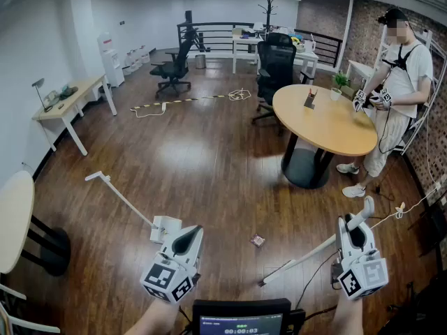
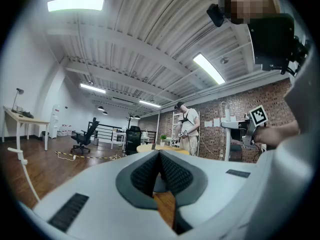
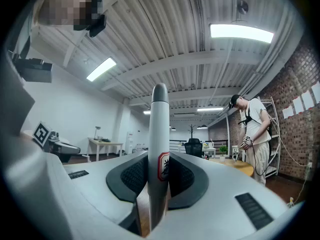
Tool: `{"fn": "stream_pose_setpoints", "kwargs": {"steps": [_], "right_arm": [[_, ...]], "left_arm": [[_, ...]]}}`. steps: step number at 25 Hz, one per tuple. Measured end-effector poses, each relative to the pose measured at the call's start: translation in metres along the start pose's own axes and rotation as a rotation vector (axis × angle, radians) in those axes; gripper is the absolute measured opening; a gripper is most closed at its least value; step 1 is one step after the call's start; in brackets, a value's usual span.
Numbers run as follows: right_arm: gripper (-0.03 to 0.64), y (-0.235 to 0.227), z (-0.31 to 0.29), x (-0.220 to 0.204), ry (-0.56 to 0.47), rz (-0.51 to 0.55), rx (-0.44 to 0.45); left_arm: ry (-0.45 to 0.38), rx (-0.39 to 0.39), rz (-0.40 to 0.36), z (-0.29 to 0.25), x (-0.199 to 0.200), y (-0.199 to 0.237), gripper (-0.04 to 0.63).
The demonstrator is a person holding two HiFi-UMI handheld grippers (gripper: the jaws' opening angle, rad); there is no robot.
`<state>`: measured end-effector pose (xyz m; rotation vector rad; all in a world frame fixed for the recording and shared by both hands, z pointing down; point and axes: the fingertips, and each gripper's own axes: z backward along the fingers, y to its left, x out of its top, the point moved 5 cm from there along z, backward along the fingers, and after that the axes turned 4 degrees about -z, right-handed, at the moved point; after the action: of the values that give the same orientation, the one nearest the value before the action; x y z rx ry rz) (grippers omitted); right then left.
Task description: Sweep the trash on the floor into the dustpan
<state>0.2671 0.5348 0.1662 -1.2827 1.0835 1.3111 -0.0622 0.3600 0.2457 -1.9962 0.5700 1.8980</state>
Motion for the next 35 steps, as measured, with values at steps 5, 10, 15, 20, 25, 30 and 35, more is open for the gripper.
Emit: {"fn": "stream_pose_setpoints", "kwargs": {"steps": [5, 10, 15, 20, 25, 30, 35], "right_arm": [[0.101, 0.014, -0.015, -0.015, -0.031, 0.05, -0.023], [0.101, 0.031, -0.043, -0.039, -0.011, 0.08, -0.043], [0.103, 0.031, -0.069, -0.048, 0.01, 0.102, -0.084], [0.103, 0.024, -0.088, -0.056, 0.018, 0.107, -0.107], [0.103, 0.003, -0.123, -0.075, 0.014, 0.089, -0.081], [0.103, -0.046, -0.168, -0.092, 0.014, 0.061, -0.068], [0.103, -0.094, -0.203, -0.109, 0.025, 0.027, -0.058]], "left_arm": [[-0.014, 0.072, 0.014, 0.015, -0.008, 0.039, 0.006], [0.014, 0.046, 0.007, 0.022, -0.025, 0.08, 0.005], [0.038, -0.004, 0.006, 0.002, -0.027, 0.101, 0.006], [0.05, -0.052, 0.009, -0.028, -0.03, 0.114, 0.006], [0.066, -0.099, -0.069, -0.085, -0.041, 0.116, 0.006], [0.086, -0.098, -0.064, -0.175, -0.049, 0.109, 0.006], [0.116, -0.1, -0.021, -0.255, -0.056, 0.099, 0.008]]}}
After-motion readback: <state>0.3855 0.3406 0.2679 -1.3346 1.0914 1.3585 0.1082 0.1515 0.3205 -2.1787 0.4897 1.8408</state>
